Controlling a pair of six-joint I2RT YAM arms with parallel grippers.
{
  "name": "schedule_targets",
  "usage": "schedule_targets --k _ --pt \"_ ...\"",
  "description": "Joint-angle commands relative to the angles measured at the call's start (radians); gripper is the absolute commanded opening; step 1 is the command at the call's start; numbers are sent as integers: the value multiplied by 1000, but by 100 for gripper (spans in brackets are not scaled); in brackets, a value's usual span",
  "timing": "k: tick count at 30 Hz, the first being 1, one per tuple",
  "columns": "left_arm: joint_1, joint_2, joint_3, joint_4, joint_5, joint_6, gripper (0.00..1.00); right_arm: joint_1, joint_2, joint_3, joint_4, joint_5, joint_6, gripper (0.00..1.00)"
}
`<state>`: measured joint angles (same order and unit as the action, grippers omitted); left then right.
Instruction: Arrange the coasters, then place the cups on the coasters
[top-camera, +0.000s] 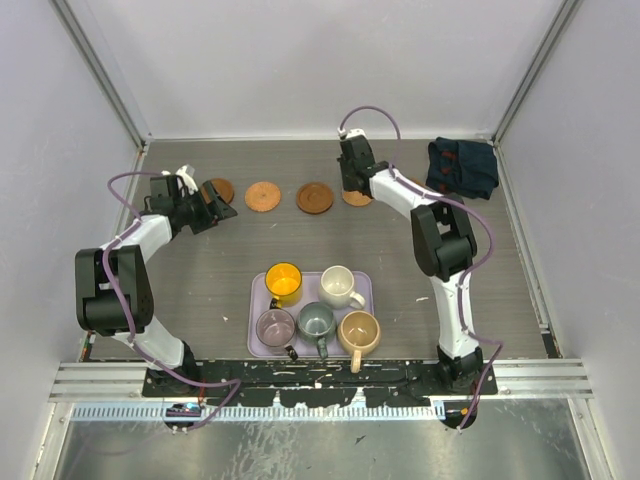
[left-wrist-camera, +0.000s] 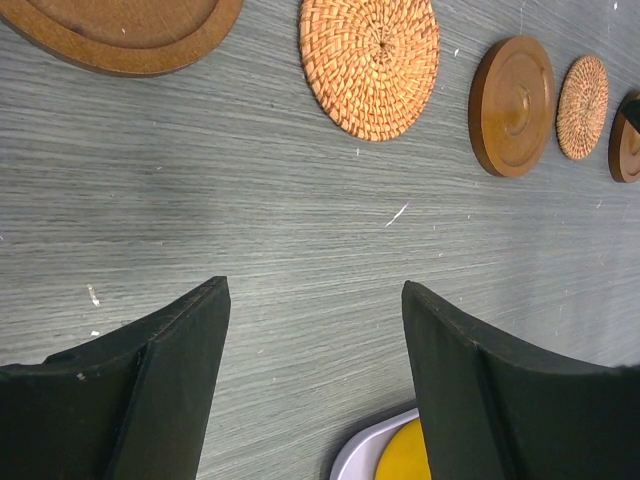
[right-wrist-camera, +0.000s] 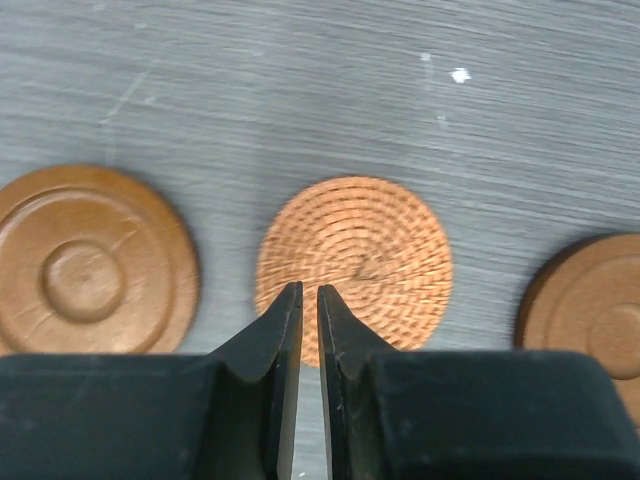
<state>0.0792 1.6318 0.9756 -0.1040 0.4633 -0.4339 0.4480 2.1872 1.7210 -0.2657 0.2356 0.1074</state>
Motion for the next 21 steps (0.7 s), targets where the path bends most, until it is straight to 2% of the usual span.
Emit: schedule_targets --k 1,15,21 --pt "-4 -4 13 56 -3 10 70 -36 28 48 -9 33 30 18" --pt "-4 9 20 42 -9 21 71 -68 70 44 -6 17 17 17" --pt "-4 7 18 42 -9 20 71 -68 54 -7 0 23 19 17"
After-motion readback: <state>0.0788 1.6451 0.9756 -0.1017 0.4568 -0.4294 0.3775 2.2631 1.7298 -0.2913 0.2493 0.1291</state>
